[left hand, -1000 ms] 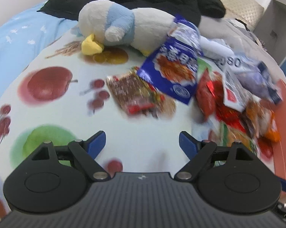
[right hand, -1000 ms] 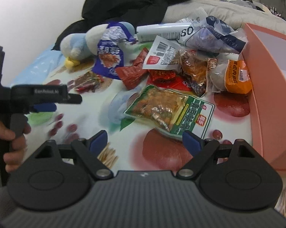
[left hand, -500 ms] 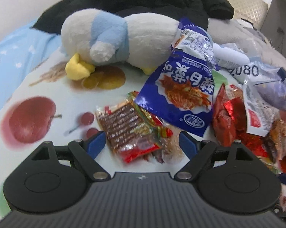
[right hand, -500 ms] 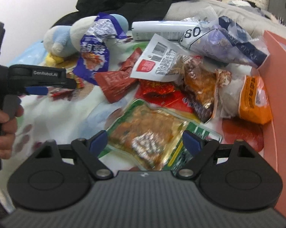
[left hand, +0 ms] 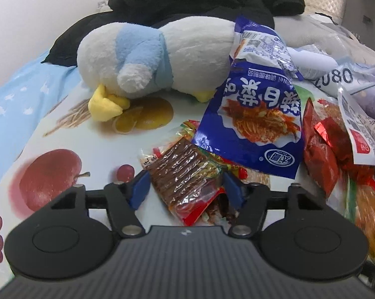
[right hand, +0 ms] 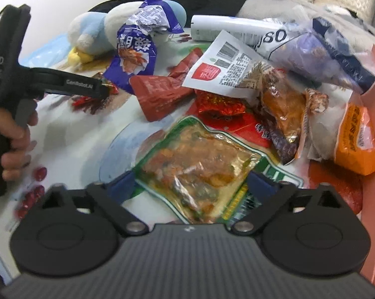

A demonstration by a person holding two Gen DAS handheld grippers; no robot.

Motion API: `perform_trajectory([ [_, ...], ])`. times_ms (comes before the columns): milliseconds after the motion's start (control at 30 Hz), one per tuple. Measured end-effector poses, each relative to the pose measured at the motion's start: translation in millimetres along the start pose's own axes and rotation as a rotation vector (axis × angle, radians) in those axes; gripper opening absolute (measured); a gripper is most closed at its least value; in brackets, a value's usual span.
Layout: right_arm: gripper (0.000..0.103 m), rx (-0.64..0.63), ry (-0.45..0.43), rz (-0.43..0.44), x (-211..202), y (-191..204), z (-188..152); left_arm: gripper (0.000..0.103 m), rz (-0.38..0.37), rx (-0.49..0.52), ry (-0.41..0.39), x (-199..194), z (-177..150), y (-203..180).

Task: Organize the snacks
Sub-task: 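Lower the left tool onto the red spicy strip packet near the plush toy, then close the left tool on the spicy strip packet while the right tool hovers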

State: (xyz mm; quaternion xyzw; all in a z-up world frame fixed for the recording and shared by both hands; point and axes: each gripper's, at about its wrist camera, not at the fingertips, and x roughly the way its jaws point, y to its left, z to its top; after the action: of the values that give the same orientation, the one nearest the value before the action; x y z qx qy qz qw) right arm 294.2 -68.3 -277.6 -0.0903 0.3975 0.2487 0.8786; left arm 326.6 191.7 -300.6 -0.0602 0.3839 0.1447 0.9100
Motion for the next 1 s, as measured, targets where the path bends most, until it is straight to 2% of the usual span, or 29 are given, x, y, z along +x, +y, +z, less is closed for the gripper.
perform_trajectory([
  [33, 0.07, -0.008, -0.011, -0.002, -2, 1, 0, 0.066, -0.005, 0.0, 0.001, -1, 0, 1],
  [67, 0.069, -0.007, -0.012, 0.002, -3, 2, 0, 0.066, -0.013, -0.002, 0.002, -2, 0, 2],
  [133, 0.056, -0.018, -0.011, -0.003, -5, 6, 2, 0.064, -0.031, -0.007, 0.004, -6, -1, 5],
  [267, 0.037, -0.038, -0.018, -0.01, -12, 15, 2, 0.063, -0.062, -0.01, 0.012, -17, -7, 6],
  [367, 0.016, -0.051, -0.03, -0.006, -21, 21, 0, 0.063, -0.088, -0.016, 0.021, -28, -15, 5],
  [400, 0.004, -0.059, -0.029, -0.008, -23, 23, -1, 0.063, -0.095, -0.018, 0.024, -33, -18, 4],
  [600, 0.003, -0.065, -0.016, -0.021, -40, 31, -12, 0.063, -0.149, -0.041, 0.052, -62, -35, 0],
  [900, 0.003, -0.041, -0.019, -0.046, -89, 39, -44, 0.062, -0.212, 0.027, 0.08, -112, -75, -16],
  [1000, 0.003, -0.038, -0.023, -0.047, -104, 42, -56, 0.062, -0.211, 0.049, 0.08, -129, -88, -18],
])
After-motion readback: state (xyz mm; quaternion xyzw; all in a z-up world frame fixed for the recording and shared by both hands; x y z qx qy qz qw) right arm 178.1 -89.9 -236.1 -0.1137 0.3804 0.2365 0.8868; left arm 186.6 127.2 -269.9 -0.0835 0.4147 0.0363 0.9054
